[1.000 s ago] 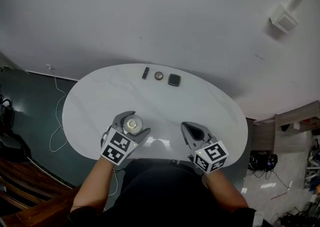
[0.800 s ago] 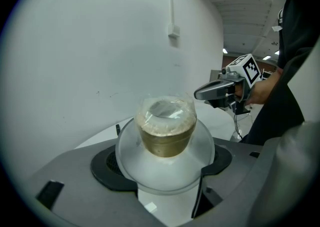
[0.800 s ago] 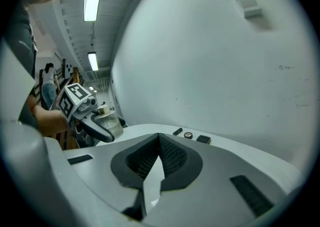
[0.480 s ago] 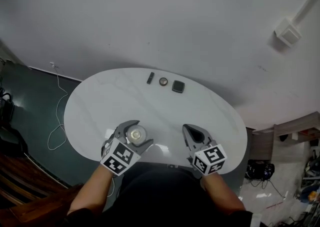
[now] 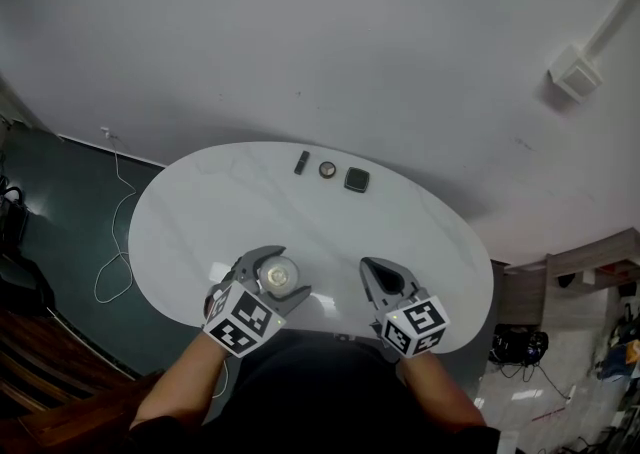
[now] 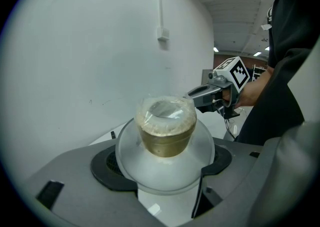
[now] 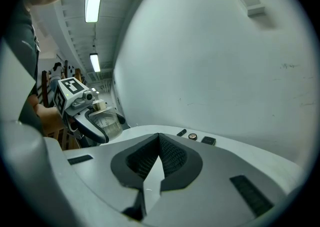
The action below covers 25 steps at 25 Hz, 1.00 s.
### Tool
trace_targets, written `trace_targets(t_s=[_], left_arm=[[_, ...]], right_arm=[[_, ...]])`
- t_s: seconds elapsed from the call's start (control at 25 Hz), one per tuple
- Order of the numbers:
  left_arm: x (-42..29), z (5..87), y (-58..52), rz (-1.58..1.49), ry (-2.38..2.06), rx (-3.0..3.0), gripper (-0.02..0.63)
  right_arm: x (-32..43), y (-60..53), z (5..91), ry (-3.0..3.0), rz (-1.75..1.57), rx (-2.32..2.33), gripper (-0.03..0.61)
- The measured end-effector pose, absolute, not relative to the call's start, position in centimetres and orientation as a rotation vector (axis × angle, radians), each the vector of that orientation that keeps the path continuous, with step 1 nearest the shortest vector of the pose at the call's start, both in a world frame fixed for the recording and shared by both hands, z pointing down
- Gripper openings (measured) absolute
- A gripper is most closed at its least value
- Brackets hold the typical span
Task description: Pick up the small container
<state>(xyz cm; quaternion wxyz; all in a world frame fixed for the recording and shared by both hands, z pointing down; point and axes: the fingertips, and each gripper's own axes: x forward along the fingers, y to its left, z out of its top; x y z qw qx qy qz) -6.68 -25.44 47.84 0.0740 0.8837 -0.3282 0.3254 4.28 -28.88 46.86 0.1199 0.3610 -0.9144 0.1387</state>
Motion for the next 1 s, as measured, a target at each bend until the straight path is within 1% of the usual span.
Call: trace_targets(t_s=[1.0], left_arm=[[-6.0,48.2,-25.3,1.021,-0.940,2.675,0.348]], right_arm=[[4.1,-27.6,47.4,-2.670,0.428,1.038,-0.005]])
